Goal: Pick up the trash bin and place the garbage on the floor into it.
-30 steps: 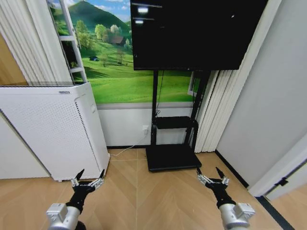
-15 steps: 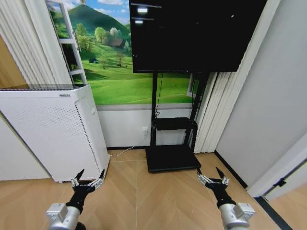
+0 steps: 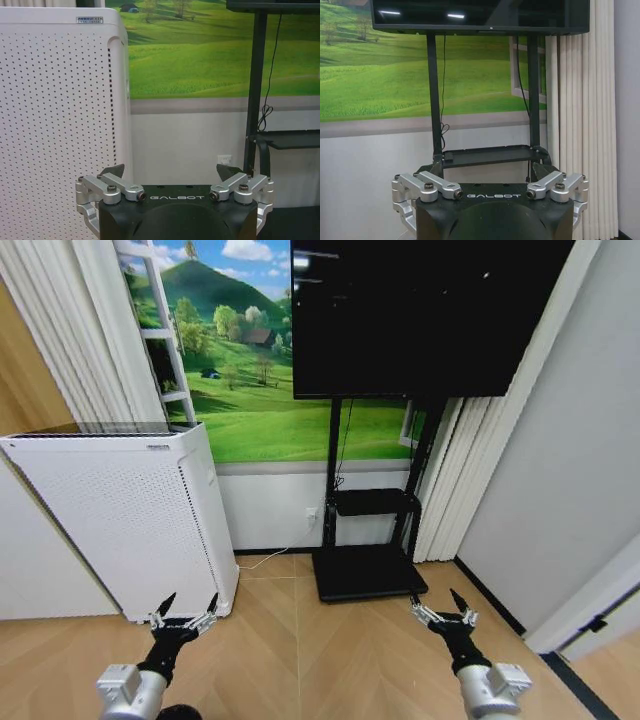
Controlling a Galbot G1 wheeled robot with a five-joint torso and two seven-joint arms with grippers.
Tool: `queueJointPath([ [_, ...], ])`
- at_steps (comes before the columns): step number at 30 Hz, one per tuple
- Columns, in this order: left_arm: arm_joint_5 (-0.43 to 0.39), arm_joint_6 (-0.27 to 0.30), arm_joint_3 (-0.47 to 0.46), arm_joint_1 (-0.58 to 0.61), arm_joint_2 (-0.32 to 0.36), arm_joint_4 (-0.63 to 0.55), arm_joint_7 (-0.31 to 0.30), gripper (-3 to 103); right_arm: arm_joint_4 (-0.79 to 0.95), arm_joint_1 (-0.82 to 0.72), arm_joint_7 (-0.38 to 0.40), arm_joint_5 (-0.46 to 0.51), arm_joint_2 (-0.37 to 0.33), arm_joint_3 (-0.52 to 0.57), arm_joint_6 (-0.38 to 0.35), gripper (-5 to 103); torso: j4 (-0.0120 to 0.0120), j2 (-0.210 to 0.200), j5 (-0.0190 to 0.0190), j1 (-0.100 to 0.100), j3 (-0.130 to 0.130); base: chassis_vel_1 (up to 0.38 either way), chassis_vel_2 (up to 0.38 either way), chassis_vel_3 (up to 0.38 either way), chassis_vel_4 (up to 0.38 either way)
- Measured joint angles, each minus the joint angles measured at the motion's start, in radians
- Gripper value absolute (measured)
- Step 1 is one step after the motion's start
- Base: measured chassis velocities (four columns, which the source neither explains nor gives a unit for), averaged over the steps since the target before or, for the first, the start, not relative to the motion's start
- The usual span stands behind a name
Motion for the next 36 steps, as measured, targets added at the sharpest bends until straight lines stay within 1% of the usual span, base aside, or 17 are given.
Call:
queueJointPath([
  [2, 0.0, 0.0, 0.0, 0.0, 0.0, 0.0, 0.0, 100, 0.0, 0.0, 0.0, 0.0, 0.0, 0.0, 0.0, 100, -0.0001, 0.011, -0.0001, 0.004, 0.007, 0.0, 0.0, 0.0, 0.0],
  [8, 0.0, 0.0, 0.0, 0.0, 0.0, 0.0, 0.0, 100, 0.0, 0.0, 0.0, 0.0, 0.0, 0.0, 0.0, 100, 0.0, 0.023, 0.0001, 0.01, 0.014, 0.039, 0.043, -0.054, -0.043],
  [10, 0.0, 0.0, 0.0, 0.0, 0.0, 0.0, 0.0, 100, 0.0, 0.0, 0.0, 0.0, 0.0, 0.0, 0.0, 100, 0.0, 0.04, 0.0, 0.016, 0.023, 0.098, 0.097, -0.107, -0.097],
  [12, 0.0, 0.0, 0.0, 0.0, 0.0, 0.0, 0.0, 100, 0.0, 0.0, 0.0, 0.0, 0.0, 0.0, 0.0, 100, 0.0, 0.043, -0.0002, 0.018, 0.025, 0.095, 0.105, -0.1, -0.116],
  [13, 0.0, 0.0, 0.0, 0.0, 0.0, 0.0, 0.0, 100, 0.0, 0.0, 0.0, 0.0, 0.0, 0.0, 0.0, 100, -0.0001, 0.053, -0.0005, 0.022, 0.031, 0.066, 0.086, -0.075, -0.077],
  [19, 0.0, 0.0, 0.0, 0.0, 0.0, 0.0, 0.0, 100, 0.0, 0.0, 0.0, 0.0, 0.0, 0.0, 0.0, 100, 0.0, 0.054, 0.0001, 0.023, 0.032, 0.011, 0.014, -0.005, -0.008],
  [28, 0.0, 0.0, 0.0, 0.0, 0.0, 0.0, 0.0, 100, 0.0, 0.0, 0.0, 0.0, 0.0, 0.0, 0.0, 100, 0.0, 0.05, -0.0002, 0.021, 0.03, -0.007, -0.003, 0.003, 0.002],
  [36, 0.0, 0.0, 0.0, 0.0, 0.0, 0.0, 0.0, 100, 0.0, 0.0, 0.0, 0.0, 0.0, 0.0, 0.0, 100, 0.0, 0.047, -0.0001, 0.02, 0.028, 0.087, -0.081, -0.088, 0.081],
])
